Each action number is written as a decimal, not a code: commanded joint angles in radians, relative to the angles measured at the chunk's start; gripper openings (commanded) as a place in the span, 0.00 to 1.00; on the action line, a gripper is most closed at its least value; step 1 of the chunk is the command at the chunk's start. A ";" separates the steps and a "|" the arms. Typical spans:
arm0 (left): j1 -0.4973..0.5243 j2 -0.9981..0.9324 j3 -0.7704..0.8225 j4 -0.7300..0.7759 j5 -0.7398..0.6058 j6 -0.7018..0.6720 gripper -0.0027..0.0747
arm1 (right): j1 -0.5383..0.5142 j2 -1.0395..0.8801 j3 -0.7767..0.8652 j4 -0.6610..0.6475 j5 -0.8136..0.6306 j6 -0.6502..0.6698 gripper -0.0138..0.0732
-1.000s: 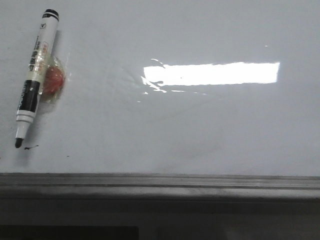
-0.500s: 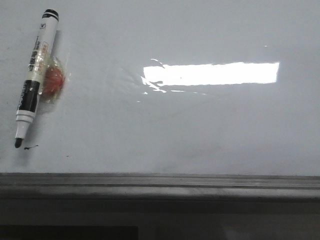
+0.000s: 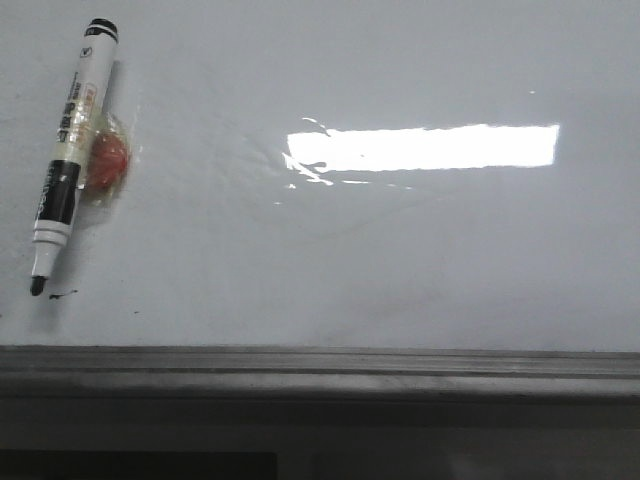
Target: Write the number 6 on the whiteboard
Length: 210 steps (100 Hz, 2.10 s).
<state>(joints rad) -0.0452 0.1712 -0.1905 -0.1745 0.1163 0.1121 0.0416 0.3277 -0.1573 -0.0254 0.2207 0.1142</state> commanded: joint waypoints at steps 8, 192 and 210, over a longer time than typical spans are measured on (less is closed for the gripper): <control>-0.098 0.022 -0.034 -0.011 -0.052 0.046 0.49 | -0.003 0.018 -0.036 0.025 -0.047 -0.005 0.09; -0.660 0.824 -0.204 -0.289 -0.197 0.063 0.01 | 0.089 0.022 -0.036 0.046 -0.071 -0.005 0.09; -0.660 0.796 -0.231 -0.271 -0.078 0.073 0.01 | 0.301 0.088 -0.101 0.031 0.059 -0.036 0.09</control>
<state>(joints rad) -0.7200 0.9784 -0.3862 -0.4528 0.0069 0.1813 0.2682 0.3719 -0.1858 0.0169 0.2778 0.1105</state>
